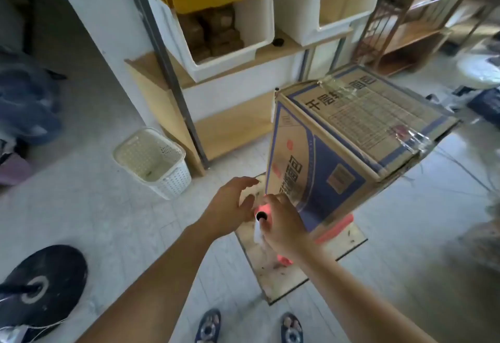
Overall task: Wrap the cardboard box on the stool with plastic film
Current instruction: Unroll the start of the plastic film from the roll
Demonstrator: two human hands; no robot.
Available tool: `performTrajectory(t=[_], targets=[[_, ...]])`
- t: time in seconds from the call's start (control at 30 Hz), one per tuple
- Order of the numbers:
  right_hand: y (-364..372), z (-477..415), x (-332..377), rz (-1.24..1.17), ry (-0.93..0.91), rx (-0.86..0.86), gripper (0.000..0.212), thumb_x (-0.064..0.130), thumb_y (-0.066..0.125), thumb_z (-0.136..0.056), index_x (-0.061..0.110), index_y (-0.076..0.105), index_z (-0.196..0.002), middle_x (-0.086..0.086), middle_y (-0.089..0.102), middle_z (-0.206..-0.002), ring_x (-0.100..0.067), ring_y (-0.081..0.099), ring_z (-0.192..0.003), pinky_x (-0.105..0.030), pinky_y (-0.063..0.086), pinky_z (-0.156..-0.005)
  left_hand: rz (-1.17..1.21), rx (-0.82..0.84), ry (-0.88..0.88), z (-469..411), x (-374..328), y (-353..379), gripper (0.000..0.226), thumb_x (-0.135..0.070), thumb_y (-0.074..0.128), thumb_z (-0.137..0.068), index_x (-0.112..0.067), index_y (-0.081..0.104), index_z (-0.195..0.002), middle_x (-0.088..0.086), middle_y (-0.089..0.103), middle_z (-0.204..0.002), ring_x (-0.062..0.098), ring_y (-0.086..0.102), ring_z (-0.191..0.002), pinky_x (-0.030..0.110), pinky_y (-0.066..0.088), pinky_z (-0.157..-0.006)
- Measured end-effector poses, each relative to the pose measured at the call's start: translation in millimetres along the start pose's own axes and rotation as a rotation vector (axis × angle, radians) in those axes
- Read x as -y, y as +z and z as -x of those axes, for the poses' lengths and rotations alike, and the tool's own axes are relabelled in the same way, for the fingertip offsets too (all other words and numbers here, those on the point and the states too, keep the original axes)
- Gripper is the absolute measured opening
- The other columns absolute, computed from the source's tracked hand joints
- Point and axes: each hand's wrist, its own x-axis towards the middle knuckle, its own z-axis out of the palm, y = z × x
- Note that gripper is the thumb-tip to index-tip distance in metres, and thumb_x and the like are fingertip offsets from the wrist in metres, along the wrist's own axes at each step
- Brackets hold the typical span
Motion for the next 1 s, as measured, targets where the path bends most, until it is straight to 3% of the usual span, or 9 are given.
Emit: performTrajectory(t=[0.13, 0.23, 0.3, 0.4, 0.57, 0.63, 0.73, 0.87, 1.0], targets=[[55.0, -22.7, -22.8, 0.151, 0.121, 0.004, 0.027, 0.018, 0.055, -0.093, 0.017, 0.061, -0.12, -0.008, 0.056, -0.12, -0.027, 0.058, -0.113, -0.033, 0.044, -0.092, -0.054, 0.23, -0.082, -19.2, 52.5, 41.9, 0.041, -0.008, 0.047, -0.099, -0.018, 0.052, -0.139, 0.002, 0.056, -0.14, 0.018, 0.052, -0.129, 0.015, 0.032, -0.1], [92.9, -33.9, -39.4, 0.198, 0.17, 0.012, 0.032, 0.019, 0.057, -0.093, 0.018, 0.062, -0.124, -0.008, 0.061, -0.119, -0.027, 0.058, -0.112, -0.037, 0.047, -0.093, -0.046, 0.366, -0.049, -27.8, 89.2, 66.6, 0.051, 0.001, 0.041, -0.097, -0.018, 0.046, -0.144, 0.005, 0.05, -0.148, 0.022, 0.046, -0.136, 0.014, 0.026, -0.104], [110.7, -42.5, -44.8, 0.228, 0.214, -0.02, 0.029, 0.02, 0.054, -0.093, 0.015, 0.065, -0.119, -0.009, 0.066, -0.111, -0.029, 0.062, -0.105, -0.039, 0.05, -0.088, -0.062, 0.457, -0.009, -33.8, 108.0, 76.2, 0.059, 0.004, 0.039, -0.095, -0.021, 0.042, -0.148, 0.005, 0.044, -0.153, 0.022, 0.04, -0.141, 0.016, 0.022, -0.107], [123.3, -45.6, -49.2, 0.163, 0.237, -0.09, 0.032, 0.024, 0.044, -0.091, 0.012, 0.073, -0.094, -0.006, 0.07, -0.086, -0.027, 0.068, -0.079, -0.032, 0.052, -0.068, -0.015, 0.492, 0.014, -36.9, 118.2, 80.2, 0.058, 0.001, 0.042, -0.095, -0.023, 0.039, -0.149, 0.003, 0.042, -0.154, 0.02, 0.037, -0.142, 0.014, 0.022, -0.104], [100.1, -17.7, -15.2, 0.033, 0.167, -0.173, 0.022, 0.009, 0.058, -0.093, 0.007, 0.071, -0.111, -0.007, 0.07, -0.108, -0.023, 0.068, -0.098, -0.03, 0.052, -0.086, 0.056, 0.531, 0.073, -27.1, 119.5, 53.5, 0.061, -0.01, 0.055, -0.095, -0.031, 0.037, -0.149, -0.009, 0.04, -0.153, 0.01, 0.039, -0.137, 0.017, 0.031, -0.104], [73.7, 2.5, 6.9, 0.022, 0.104, -0.191, 0.022, 0.015, 0.055, -0.094, 0.009, 0.071, -0.109, -0.006, 0.072, -0.108, -0.02, 0.069, -0.099, -0.026, 0.052, -0.087, 0.096, 0.552, 0.136, -22.5, 107.6, 30.1, 0.059, -0.018, 0.058, -0.097, -0.035, 0.037, -0.149, -0.014, 0.041, -0.152, 0.003, 0.04, -0.136, 0.018, 0.031, -0.107], [27.2, 26.8, 35.6, 0.043, 0.062, -0.204, 0.025, 0.02, 0.049, -0.1, 0.01, 0.068, -0.113, -0.007, 0.069, -0.116, -0.022, 0.068, -0.103, -0.036, 0.058, -0.086, 0.13, 0.589, 0.221, -19.1, 79.1, -3.7, 0.049, -0.027, 0.057, -0.1, -0.032, 0.044, -0.147, -0.019, 0.049, -0.144, -0.008, 0.047, -0.125, 0.008, 0.034, -0.102], [-27.7, 54.0, 64.7, 0.038, 0.059, -0.165, 0.028, 0.018, 0.047, -0.103, 0.018, 0.061, -0.127, 0.0, 0.057, -0.134, -0.016, 0.057, -0.118, -0.02, 0.047, -0.096, 0.183, 0.493, 0.325, -14.1, 34.3, -38.8, 0.027, -0.012, 0.058, -0.098, -0.024, 0.068, -0.12, -0.014, 0.069, -0.119, -0.008, 0.063, -0.106, 0.009, 0.047, -0.088], [-52.0, 73.2, 79.0, 0.062, 0.029, -0.235, 0.03, 0.02, 0.047, -0.103, 0.023, 0.06, -0.13, 0.004, 0.06, -0.131, -0.015, 0.058, -0.117, -0.027, 0.05, -0.098, 0.212, 0.393, 0.317, -5.6, -0.1, -55.0, 0.023, -0.007, 0.064, -0.094, -0.021, 0.076, -0.107, -0.013, 0.074, -0.102, -0.002, 0.069, -0.09, 0.014, 0.053, -0.079]])
